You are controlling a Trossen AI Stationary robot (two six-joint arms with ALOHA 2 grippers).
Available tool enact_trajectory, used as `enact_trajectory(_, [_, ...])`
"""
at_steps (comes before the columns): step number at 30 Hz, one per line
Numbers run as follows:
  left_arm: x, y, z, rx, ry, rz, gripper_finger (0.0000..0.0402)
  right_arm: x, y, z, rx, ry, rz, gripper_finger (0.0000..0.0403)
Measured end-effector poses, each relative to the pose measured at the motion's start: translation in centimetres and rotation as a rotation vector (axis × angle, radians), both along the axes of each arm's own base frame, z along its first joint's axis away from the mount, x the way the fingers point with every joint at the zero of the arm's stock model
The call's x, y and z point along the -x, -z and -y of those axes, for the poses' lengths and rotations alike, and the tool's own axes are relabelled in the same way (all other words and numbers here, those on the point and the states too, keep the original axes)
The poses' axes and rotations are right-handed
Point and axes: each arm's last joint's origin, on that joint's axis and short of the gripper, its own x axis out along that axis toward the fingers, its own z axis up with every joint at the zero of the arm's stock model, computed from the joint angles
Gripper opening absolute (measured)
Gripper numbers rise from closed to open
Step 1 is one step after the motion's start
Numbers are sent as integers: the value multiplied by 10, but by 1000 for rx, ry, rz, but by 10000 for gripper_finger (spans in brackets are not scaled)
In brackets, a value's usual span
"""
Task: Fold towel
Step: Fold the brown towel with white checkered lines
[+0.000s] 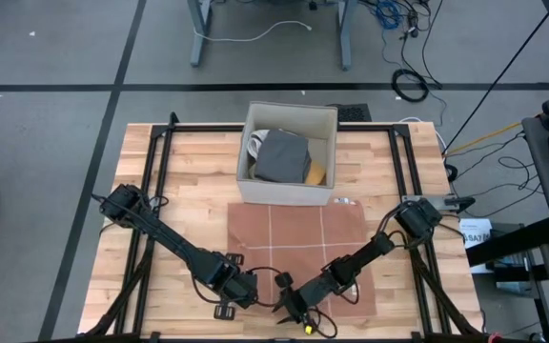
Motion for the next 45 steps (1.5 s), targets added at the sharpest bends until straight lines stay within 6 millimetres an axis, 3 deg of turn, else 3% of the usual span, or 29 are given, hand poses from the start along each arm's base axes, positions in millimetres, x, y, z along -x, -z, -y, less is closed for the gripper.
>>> enact_trajectory(9, [-1,0,-1,4,15,0,0,-6,6,16,42,37,-54,130])
enact_trajectory(19, [-2,0,-3,20,22,-10,0,-7,8,19,70,13,-56,7])
enact_trajectory(36, [-6,-3,-11,100,13,-56,0,-2,11,17,35,-33,-167,4])
enact_trajectory(45, [-3,-32,-19,124,-5,32,0,-1,12,17,32,-42,-180,3])
